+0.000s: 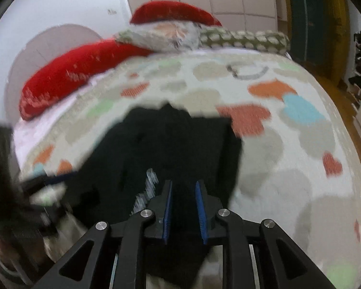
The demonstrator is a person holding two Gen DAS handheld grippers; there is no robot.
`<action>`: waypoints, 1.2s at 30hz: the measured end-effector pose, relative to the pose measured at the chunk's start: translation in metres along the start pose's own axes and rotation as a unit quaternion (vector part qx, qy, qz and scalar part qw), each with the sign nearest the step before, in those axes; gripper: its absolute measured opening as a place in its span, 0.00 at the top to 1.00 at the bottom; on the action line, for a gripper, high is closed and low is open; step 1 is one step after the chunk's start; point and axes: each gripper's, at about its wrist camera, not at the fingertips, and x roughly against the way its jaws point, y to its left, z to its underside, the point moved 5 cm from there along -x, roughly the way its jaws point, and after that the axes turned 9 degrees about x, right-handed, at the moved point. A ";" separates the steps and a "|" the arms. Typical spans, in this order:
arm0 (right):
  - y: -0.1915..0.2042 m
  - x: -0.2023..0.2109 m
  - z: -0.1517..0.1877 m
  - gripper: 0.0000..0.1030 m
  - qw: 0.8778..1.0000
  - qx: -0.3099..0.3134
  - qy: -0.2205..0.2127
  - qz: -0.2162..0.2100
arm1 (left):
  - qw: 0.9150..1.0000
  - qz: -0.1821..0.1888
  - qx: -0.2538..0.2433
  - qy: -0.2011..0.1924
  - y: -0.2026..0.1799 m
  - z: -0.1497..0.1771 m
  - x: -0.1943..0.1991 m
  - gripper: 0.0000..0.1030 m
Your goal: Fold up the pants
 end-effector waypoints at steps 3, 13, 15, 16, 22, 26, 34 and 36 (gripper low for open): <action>-0.005 0.004 0.016 0.77 1.000 -0.009 -0.001 0.006 | 1.000 -0.008 -0.004 -0.003 -0.002 0.001 0.001 0.25; -0.015 0.033 0.004 0.59 0.997 -0.058 -0.044 -0.020 | 0.999 -0.027 -0.021 -0.025 -0.008 -0.006 0.022 0.25; -0.014 0.032 0.002 0.58 0.997 -0.064 -0.043 -0.021 | 0.999 -0.029 -0.021 -0.027 -0.007 -0.008 0.024 0.25; -0.012 0.032 0.001 0.57 0.997 -0.063 -0.041 -0.022 | 0.999 -0.030 -0.022 -0.026 -0.007 -0.009 0.024 0.25; -0.004 0.031 -0.005 0.57 0.998 -0.048 -0.042 -0.011 | 0.999 -0.030 -0.019 -0.030 -0.009 -0.012 0.024 0.25; -0.003 0.028 -0.006 0.57 0.998 -0.052 -0.040 -0.013 | 0.999 -0.034 -0.025 -0.031 -0.010 -0.012 0.024 0.25; -0.008 0.025 -0.001 0.56 0.997 -0.067 -0.035 -0.015 | 0.999 -0.038 -0.016 -0.032 -0.005 -0.015 0.022 0.25; -0.009 0.025 -0.001 0.55 0.997 -0.069 -0.036 -0.014 | 0.999 -0.037 -0.013 -0.030 -0.004 -0.015 0.021 0.25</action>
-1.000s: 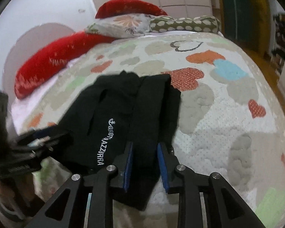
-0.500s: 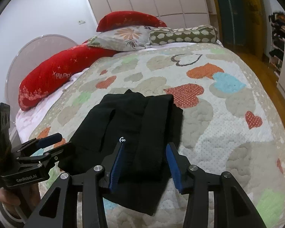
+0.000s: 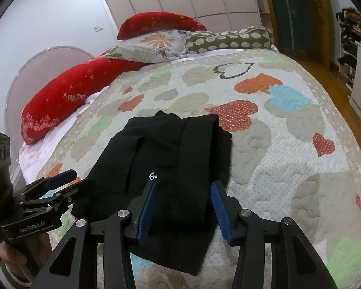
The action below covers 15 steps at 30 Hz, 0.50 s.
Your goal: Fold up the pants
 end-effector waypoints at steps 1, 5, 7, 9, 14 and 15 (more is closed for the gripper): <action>0.000 0.000 0.000 0.55 1.000 -0.001 -0.001 0.000 | 1.000 0.000 0.001 0.000 0.000 0.000 0.000 0.25; 0.000 -0.002 0.001 0.48 1.000 -0.004 0.001 -0.003 | 1.000 0.000 0.002 0.000 0.001 -0.001 -0.001 0.25; 0.000 -0.004 0.002 0.45 1.000 -0.005 0.002 -0.005 | 1.000 -0.002 0.001 -0.001 0.001 -0.001 -0.001 0.25; 0.001 -0.006 0.003 0.43 1.000 -0.006 0.004 -0.006 | 1.000 -0.003 0.002 0.001 0.001 -0.001 -0.002 0.25; -0.001 -0.009 0.005 0.42 1.000 -0.009 0.007 -0.005 | 1.000 0.002 0.009 0.003 0.004 -0.001 -0.004 0.25; -0.002 -0.009 0.005 0.42 1.000 -0.011 0.007 -0.005 | 1.000 0.003 0.011 0.003 0.005 -0.002 -0.004 0.25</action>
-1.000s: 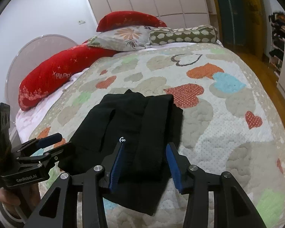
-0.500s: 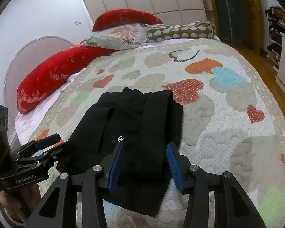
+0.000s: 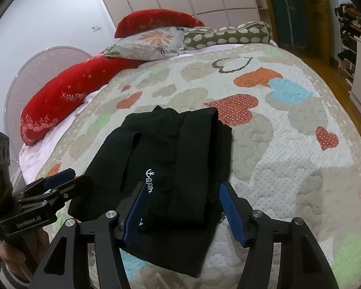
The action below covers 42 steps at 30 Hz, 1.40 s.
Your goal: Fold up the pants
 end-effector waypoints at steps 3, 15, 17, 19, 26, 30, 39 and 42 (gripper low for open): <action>-0.004 -0.001 0.001 0.41 1.000 -0.004 0.002 0.002 | 1.000 0.005 0.004 0.003 0.001 0.000 -0.002 0.25; -0.017 -0.010 0.002 0.40 1.000 -0.019 0.008 -0.003 | 0.998 0.047 0.028 0.030 0.012 -0.003 -0.010 0.25; -0.022 -0.011 0.001 0.38 1.000 -0.028 0.007 -0.009 | 0.997 0.064 0.035 0.039 0.015 -0.005 -0.012 0.25; -0.027 -0.014 0.000 0.35 0.999 -0.041 0.007 -0.017 | 0.995 0.074 0.042 0.049 0.017 -0.007 -0.015 0.25; -0.041 -0.031 0.001 0.32 0.996 -0.073 0.014 -0.047 | 0.987 0.115 0.073 0.086 0.022 -0.008 -0.030 0.25; -0.038 -0.039 -0.001 0.28 0.994 -0.075 0.007 -0.073 | 0.985 0.121 0.073 0.096 0.016 -0.007 -0.040 0.23; -0.030 -0.053 -0.004 0.26 0.994 -0.061 -0.004 -0.087 | 0.990 0.098 0.049 0.091 0.003 -0.008 -0.054 0.16; -0.030 -0.053 -0.004 0.26 0.994 -0.063 -0.009 -0.090 | 0.991 0.092 0.045 0.087 0.001 -0.009 -0.057 0.15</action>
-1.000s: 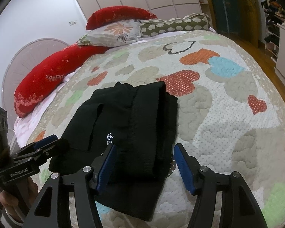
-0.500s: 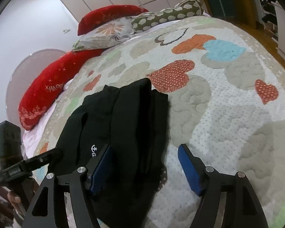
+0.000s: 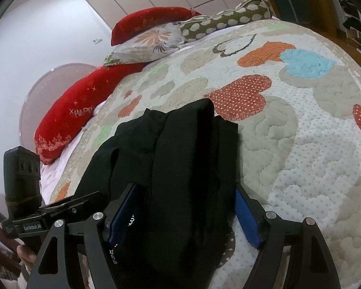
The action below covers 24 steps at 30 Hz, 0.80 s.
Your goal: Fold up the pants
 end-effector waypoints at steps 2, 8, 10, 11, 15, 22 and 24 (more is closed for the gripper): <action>0.001 0.001 0.001 0.26 1.000 0.004 -0.001 0.001 | 1.000 -0.003 -0.001 -0.002 0.000 0.000 -0.002 0.15; 0.007 0.003 0.001 0.56 1.000 0.013 -0.006 0.003 | 1.000 -0.001 -0.003 -0.012 0.000 0.000 -0.002 0.19; 0.013 0.008 0.000 0.65 1.000 0.025 -0.012 0.007 | 1.000 0.017 -0.003 -0.009 -0.003 0.000 -0.001 0.38; 0.018 0.011 -0.003 0.69 0.999 0.033 -0.016 0.010 | 1.000 0.020 -0.002 -0.009 -0.005 -0.001 0.001 0.42; 0.039 0.024 -0.023 0.73 0.997 0.070 -0.043 0.010 | 0.999 0.024 -0.022 -0.021 -0.013 -0.016 0.018 0.59; 0.048 0.014 -0.073 0.73 0.994 0.076 -0.080 0.007 | 0.997 0.022 -0.023 -0.065 -0.013 -0.067 0.035 0.59; 0.035 -0.011 -0.078 0.69 0.996 0.069 -0.050 0.028 | 0.998 0.002 -0.018 -0.055 -0.006 -0.076 0.019 0.58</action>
